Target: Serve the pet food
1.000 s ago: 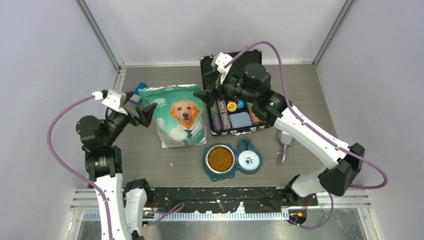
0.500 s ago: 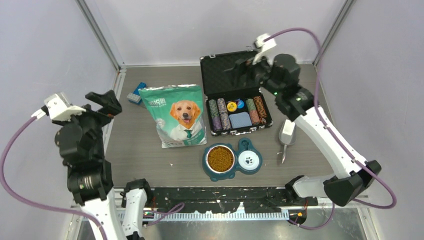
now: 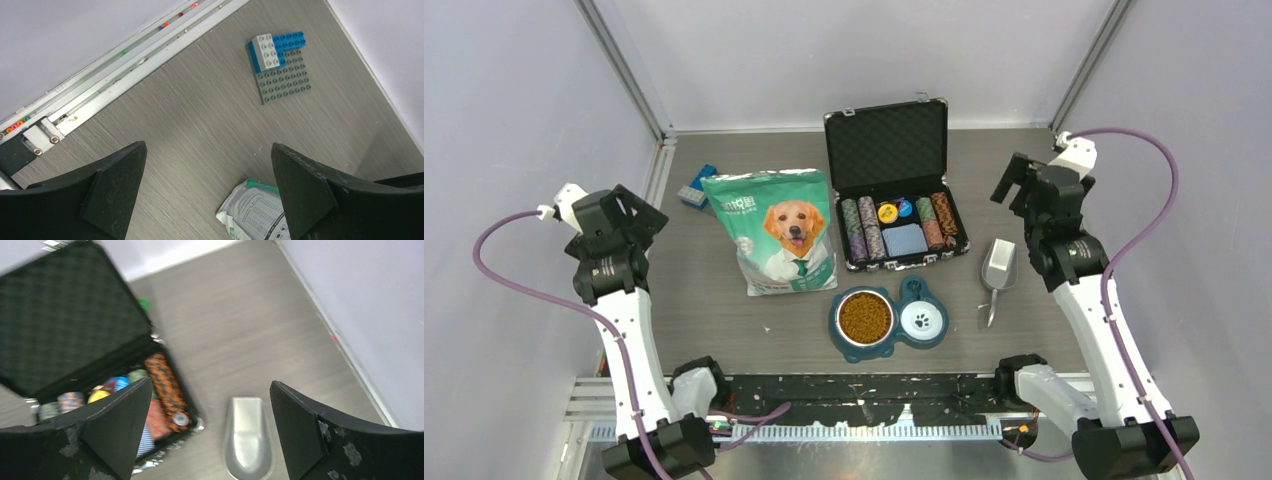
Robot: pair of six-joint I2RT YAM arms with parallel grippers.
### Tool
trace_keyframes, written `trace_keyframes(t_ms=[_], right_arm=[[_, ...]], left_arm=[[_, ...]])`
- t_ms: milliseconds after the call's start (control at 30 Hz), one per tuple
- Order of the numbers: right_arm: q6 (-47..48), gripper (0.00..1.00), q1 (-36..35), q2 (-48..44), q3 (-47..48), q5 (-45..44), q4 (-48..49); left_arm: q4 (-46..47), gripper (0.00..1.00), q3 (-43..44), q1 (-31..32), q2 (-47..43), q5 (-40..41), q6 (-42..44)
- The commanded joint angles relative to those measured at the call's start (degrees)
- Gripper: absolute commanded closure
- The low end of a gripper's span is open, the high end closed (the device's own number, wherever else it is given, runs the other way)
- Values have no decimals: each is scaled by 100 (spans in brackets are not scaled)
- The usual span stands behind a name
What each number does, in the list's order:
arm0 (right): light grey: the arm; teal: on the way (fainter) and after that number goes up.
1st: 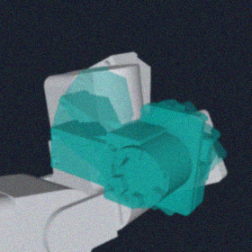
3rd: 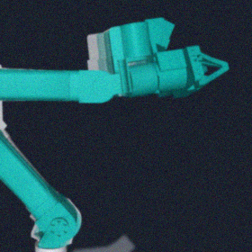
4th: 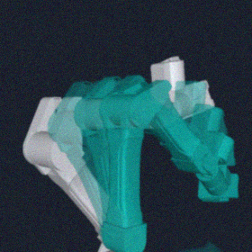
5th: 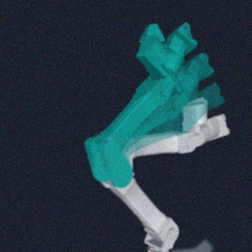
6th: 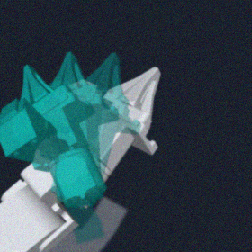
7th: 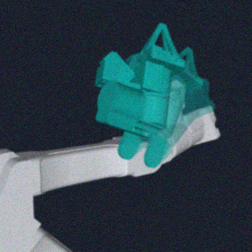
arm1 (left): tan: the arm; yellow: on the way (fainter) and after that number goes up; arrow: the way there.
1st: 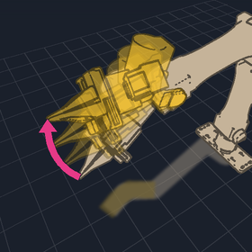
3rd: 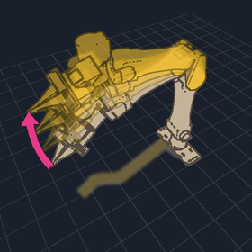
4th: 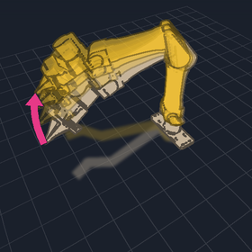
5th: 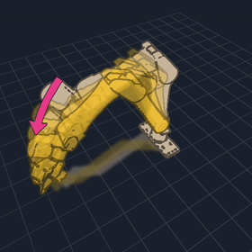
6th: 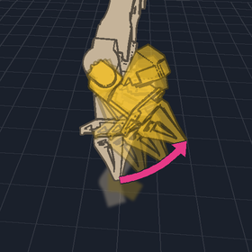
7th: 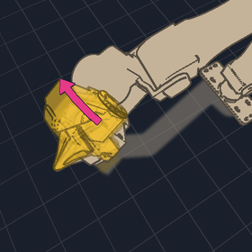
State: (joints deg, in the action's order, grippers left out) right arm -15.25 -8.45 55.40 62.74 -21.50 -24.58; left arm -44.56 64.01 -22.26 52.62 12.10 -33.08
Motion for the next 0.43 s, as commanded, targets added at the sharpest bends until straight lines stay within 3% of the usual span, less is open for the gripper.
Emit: trace_keyframes(t_ms=[0, 400], right_arm=[[117, 4, 19, -324, -471, -1271, -126], [232, 4, 19, -1126, -1143, -1593, 280]], left_arm=[[301, 1, 77, -50, -234, 30, -67], [334, 1, -176, -50, -531, -154, 0]])
